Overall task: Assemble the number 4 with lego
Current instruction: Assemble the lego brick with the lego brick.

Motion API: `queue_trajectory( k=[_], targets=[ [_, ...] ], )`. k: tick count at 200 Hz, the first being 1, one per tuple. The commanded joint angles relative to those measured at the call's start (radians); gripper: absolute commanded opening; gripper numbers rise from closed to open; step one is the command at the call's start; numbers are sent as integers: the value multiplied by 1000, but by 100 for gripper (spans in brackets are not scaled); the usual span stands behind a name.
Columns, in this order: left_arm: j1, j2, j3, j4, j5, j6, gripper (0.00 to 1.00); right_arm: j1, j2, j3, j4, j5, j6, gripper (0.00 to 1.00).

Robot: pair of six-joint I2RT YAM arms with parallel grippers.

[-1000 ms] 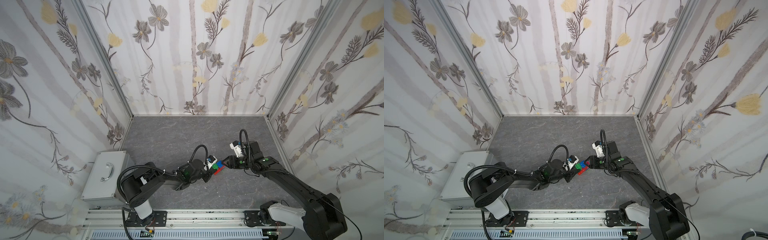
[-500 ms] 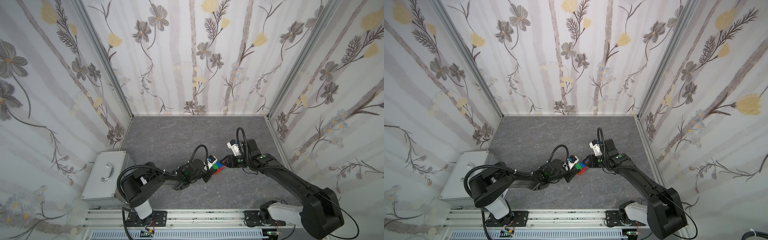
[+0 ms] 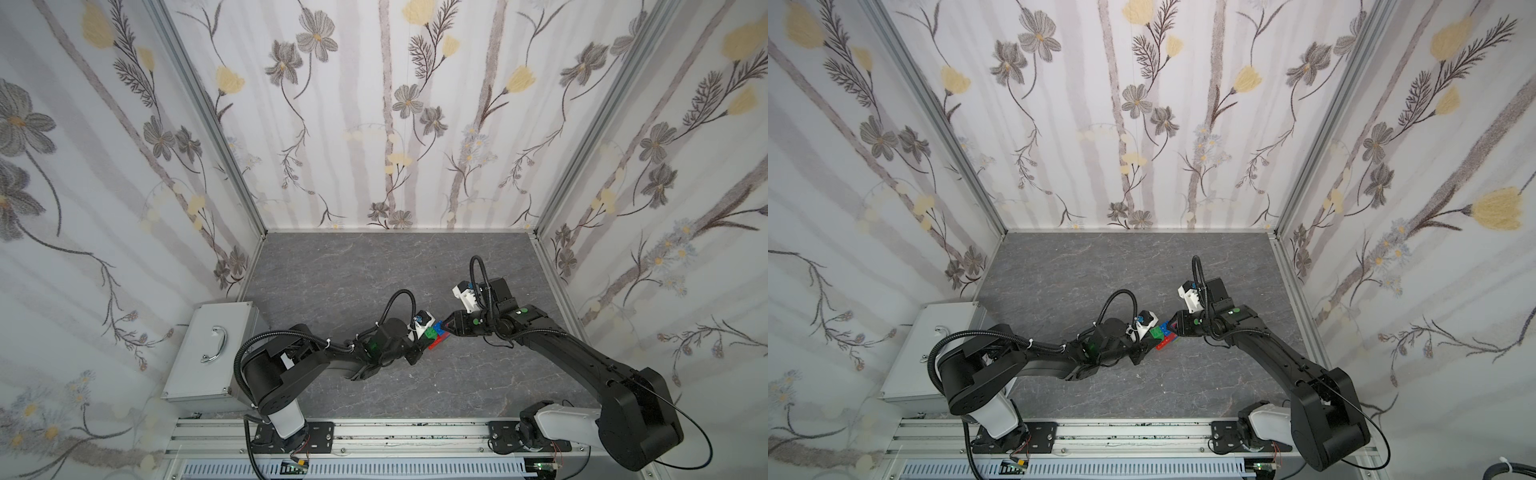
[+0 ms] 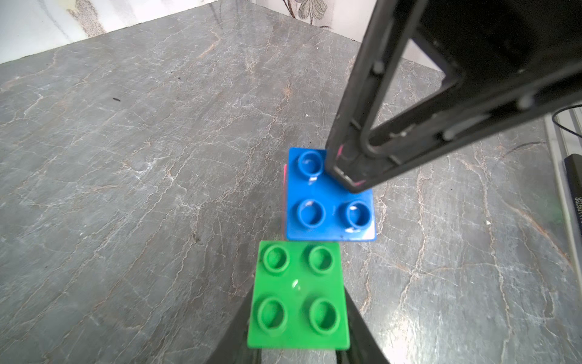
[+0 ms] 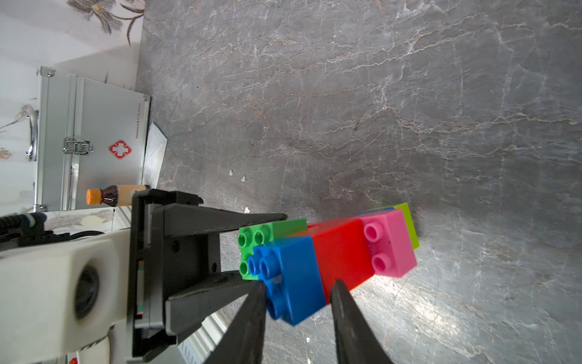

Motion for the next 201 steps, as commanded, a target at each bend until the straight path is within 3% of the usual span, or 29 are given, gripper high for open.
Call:
queue_trajectory(
  k=[1, 70, 201],
  targets=[
    [0, -13, 1, 11, 5, -2, 23, 0, 9, 5, 11, 46, 13, 32],
    [0, -31, -10, 6, 10, 0, 23, -23, -7, -38, 19, 75, 69, 24],
    [28, -26, -26, 30, 2, 22, 23, -41, 1, -91, 26, 60, 46, 20]
  ],
)
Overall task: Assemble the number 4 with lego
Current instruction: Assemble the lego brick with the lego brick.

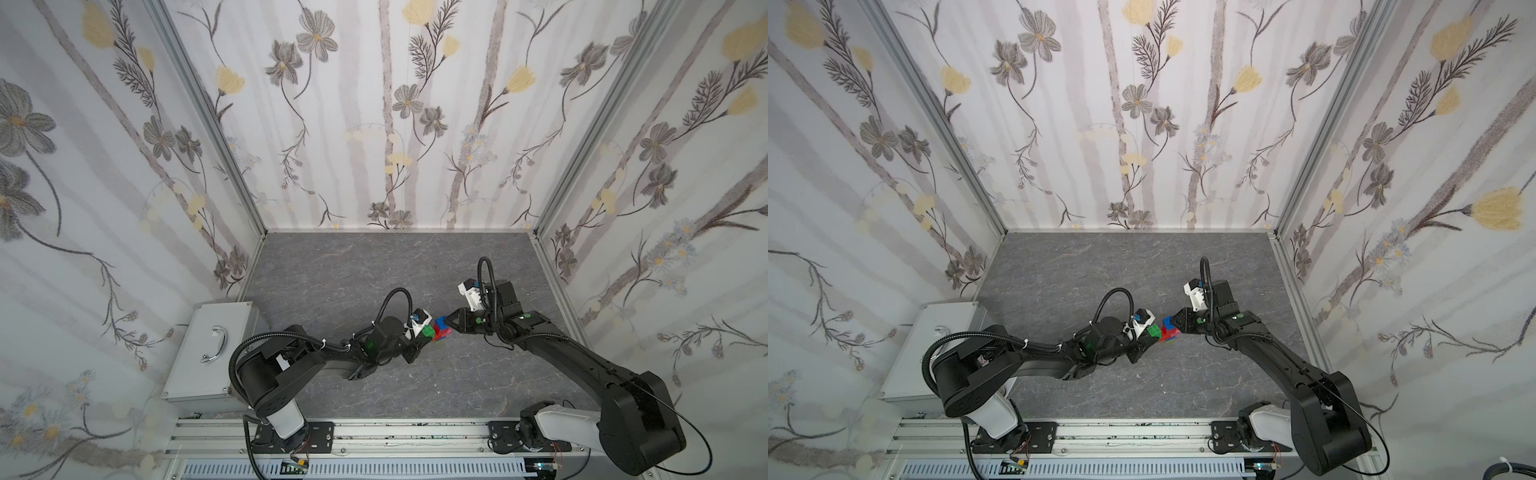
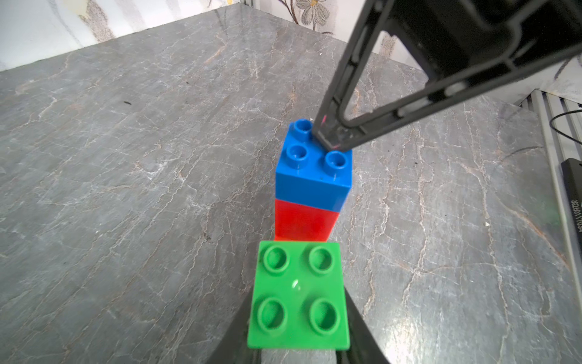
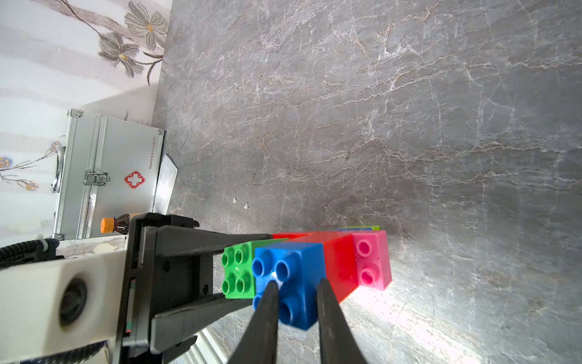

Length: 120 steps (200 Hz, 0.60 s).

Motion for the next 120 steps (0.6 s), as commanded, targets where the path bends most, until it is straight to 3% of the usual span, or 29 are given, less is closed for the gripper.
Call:
queue_trajectory(
  k=[1, 64, 120],
  targets=[
    [3, 1, -5, 24, -12, 18, 23, 0, 17, -11, -117, 68, -5, 20],
    [3, 55, 5, 48, -7, 28, 23, 0, 20, -19, -118, 68, 0, 19],
    [6, -6, -26, 14, 13, 47, 21, 0, 20, -22, -123, 71, 1, 19]
  ],
)
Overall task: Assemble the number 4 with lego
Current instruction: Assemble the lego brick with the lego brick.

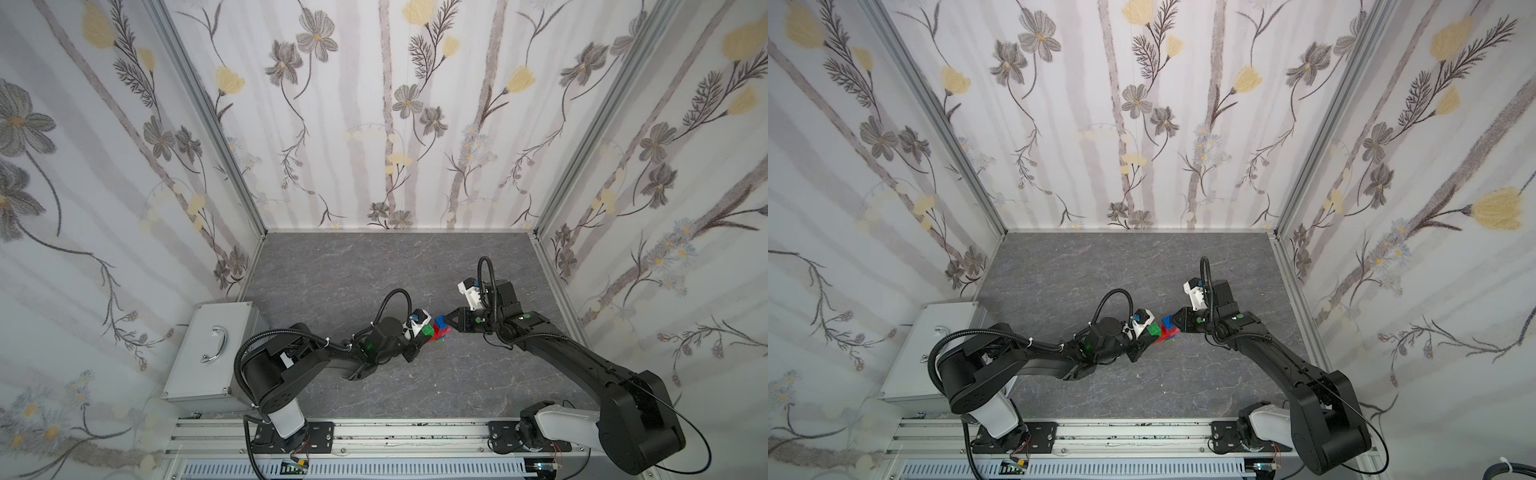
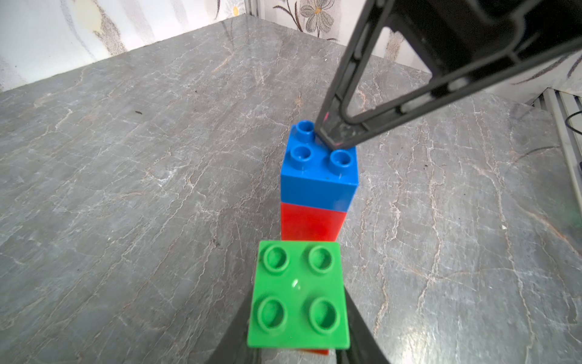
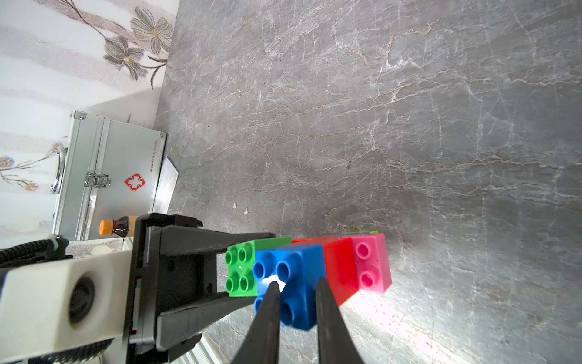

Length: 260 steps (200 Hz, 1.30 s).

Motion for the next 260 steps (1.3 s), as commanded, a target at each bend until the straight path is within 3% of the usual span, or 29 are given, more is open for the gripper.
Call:
queue_trajectory(
  k=[1, 57, 123, 176, 260],
  targets=[
    [2, -25, -12, -34, 26, 17, 21, 0, 16, -13, -155, 70, 4, 19],
    [2, 12, -10, -3, 83, 14, 17, 1, 22, -14, -155, 72, 6, 18],
    [-1, 29, -19, 19, 7, 24, 6, 0, 20, -18, -158, 75, 12, 17],
    [-20, 56, -34, 27, -51, 12, 7, -1, 22, -26, -157, 78, 17, 16],
    [-30, 45, 12, -94, -35, 40, 7, 2, 26, -19, -182, 67, -13, 16]
  ],
)
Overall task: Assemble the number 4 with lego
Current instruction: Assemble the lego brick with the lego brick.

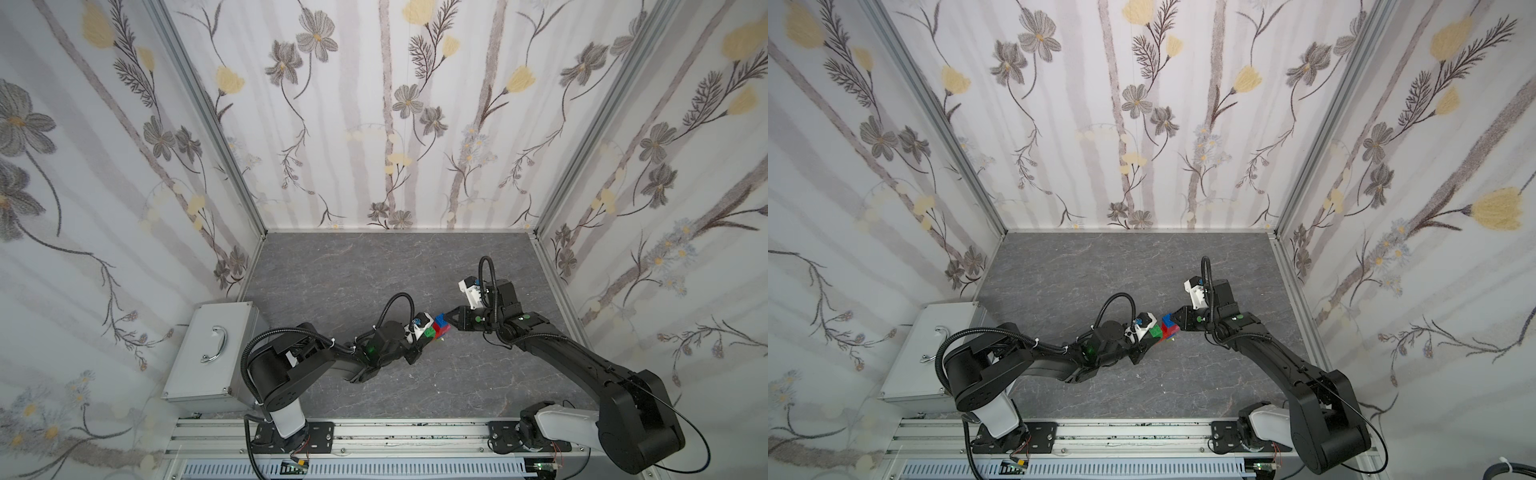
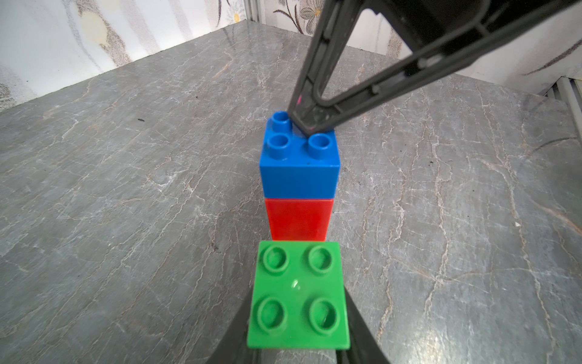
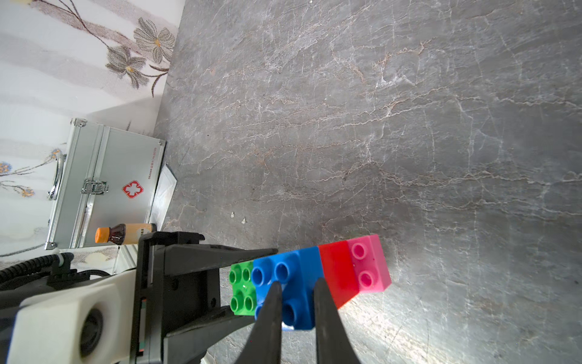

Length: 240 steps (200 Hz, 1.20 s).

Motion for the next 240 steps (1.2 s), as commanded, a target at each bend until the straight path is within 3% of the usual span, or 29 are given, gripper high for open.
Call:
queue_trajectory(
  k=[1, 66, 86, 100, 122, 189, 217, 240],
  targets=[
    [0, 4, 8, -139, 12, 12, 7, 4, 22, -12, -221, 52, -13, 16],
    [0, 10, 69, -290, -3, 54, 9, 14, 33, -11, -240, 63, -26, 16],
    [0, 7, 57, -269, -20, 46, 20, 14, 36, -15, -240, 70, -25, 16],
    [5, 0, 43, -241, -31, 27, 37, 13, 35, -15, -240, 77, -24, 16],
    [7, -19, 39, -230, -34, 9, 52, 13, 33, -12, -237, 80, -19, 16],
    [49, -92, 10, -173, -17, -75, 72, 18, 35, 5, -248, 91, -22, 17],
    [75, -149, -17, -168, -23, -113, 77, 40, 41, 29, -293, 180, -35, 18],
    [86, -211, 8, -262, -34, -128, 88, 53, 57, 38, -332, 269, -34, 18]
  ],
)
